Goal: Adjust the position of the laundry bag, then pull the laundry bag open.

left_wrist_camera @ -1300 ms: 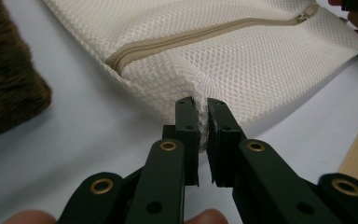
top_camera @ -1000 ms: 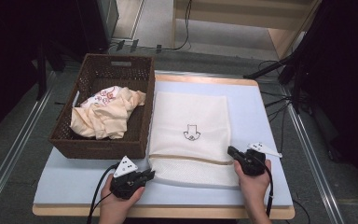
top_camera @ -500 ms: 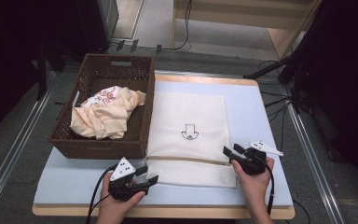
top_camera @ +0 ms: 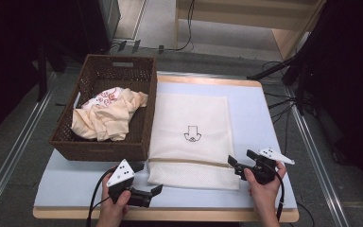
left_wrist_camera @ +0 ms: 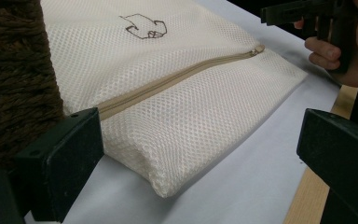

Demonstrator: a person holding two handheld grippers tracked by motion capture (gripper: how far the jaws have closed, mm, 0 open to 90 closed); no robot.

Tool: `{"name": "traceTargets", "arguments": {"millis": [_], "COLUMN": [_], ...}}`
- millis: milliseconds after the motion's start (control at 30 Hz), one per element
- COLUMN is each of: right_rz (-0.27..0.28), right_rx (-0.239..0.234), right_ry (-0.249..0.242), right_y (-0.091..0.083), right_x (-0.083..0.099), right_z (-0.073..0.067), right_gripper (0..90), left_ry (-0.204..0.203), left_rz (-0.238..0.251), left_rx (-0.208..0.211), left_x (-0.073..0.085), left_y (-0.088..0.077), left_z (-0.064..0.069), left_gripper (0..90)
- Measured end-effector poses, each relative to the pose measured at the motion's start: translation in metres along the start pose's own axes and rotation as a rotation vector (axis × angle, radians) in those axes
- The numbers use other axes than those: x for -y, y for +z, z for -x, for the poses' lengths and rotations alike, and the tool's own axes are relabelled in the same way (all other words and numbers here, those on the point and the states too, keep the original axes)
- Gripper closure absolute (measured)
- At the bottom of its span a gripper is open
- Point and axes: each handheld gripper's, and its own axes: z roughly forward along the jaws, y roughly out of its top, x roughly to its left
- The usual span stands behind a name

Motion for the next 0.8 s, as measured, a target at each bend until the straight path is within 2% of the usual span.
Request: {"name": "traceTargets", "arguments": {"millis": [300, 500, 600, 667, 700, 733, 800], "right_rz": [-0.013, 0.013, 0.003, -0.005, -0.03, -0.03, -0.054], "right_rx": [0.003, 0.03, 0.028, 0.013, 0.013, 0.013, 0.006], "right_ry": [0.008, 0.004, -0.005, 0.01, 0.017, 0.017, 0.028], "right_y": [-0.003, -0.022, -0.03, -0.035, -0.037, -0.037, -0.038], "right_x": [0.004, 0.007, 0.012, 0.016, 0.021, 0.021, 0.025], "right_z": [0.003, -0.003, -0.006, -0.006, -0.006, -0.006, -0.004], "right_gripper": [12.1, 11.0, 10.4, 10.2, 10.1, 10.1, 10.1], "left_ry": [-0.009, -0.012, -0.009, -0.006, 0.001, 0.007, 0.016], "left_rz": [-0.011, 0.007, 0.0, -0.005, -0.004, -0.003, -0.002], "left_rx": [-0.005, 0.003, 0.008, 0.018, 0.018, 0.018, 0.038], "left_x": [0.002, -0.002, -0.003, -0.004, -0.005, -0.006, -0.008], "left_y": [0.002, 0.001, 0.004, 0.006, 0.008, 0.009, 0.013], "left_z": [-0.002, 0.0, 0.004, 0.007, 0.009, 0.01, 0.014], "left_gripper": [0.4, 0.5, 0.4, 0.5, 0.5, 0.5, 0.5]}}
